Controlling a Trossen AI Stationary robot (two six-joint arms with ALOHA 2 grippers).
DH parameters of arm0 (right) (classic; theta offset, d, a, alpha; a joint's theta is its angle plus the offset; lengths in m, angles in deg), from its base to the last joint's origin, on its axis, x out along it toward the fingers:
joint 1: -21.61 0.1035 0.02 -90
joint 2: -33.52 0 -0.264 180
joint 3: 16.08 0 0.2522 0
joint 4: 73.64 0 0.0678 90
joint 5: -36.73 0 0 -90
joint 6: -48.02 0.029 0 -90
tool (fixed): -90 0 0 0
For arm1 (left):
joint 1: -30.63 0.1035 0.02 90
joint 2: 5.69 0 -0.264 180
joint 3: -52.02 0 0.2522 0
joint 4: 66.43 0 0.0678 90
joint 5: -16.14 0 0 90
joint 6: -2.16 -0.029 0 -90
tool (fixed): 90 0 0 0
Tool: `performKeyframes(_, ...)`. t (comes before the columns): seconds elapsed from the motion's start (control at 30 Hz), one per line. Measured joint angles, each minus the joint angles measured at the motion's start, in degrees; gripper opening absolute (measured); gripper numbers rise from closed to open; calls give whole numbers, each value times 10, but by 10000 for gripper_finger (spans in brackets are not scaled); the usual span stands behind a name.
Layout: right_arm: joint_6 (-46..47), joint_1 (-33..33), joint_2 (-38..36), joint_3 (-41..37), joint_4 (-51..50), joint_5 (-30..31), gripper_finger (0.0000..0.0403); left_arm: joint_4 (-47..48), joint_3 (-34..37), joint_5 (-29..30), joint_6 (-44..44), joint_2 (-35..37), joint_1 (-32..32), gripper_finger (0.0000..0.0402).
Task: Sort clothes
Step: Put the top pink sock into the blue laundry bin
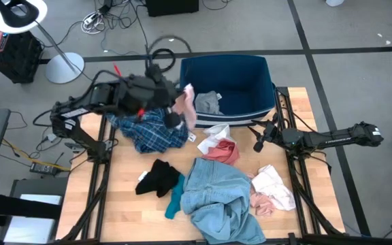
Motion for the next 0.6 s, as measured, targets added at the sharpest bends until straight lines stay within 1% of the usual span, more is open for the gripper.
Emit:
performKeyframes(0.2,0,0,0,0,0,0,148,-82,0,-69,-15,-11,63,0)
performKeyframes(0.43,0,0,1,0,0,0,148,-158,0,-200,-8,-41,132,0)
performKeyframes(0.6,0,0,1,0,0,0,148,-173,0,-243,4,-81,166,0)
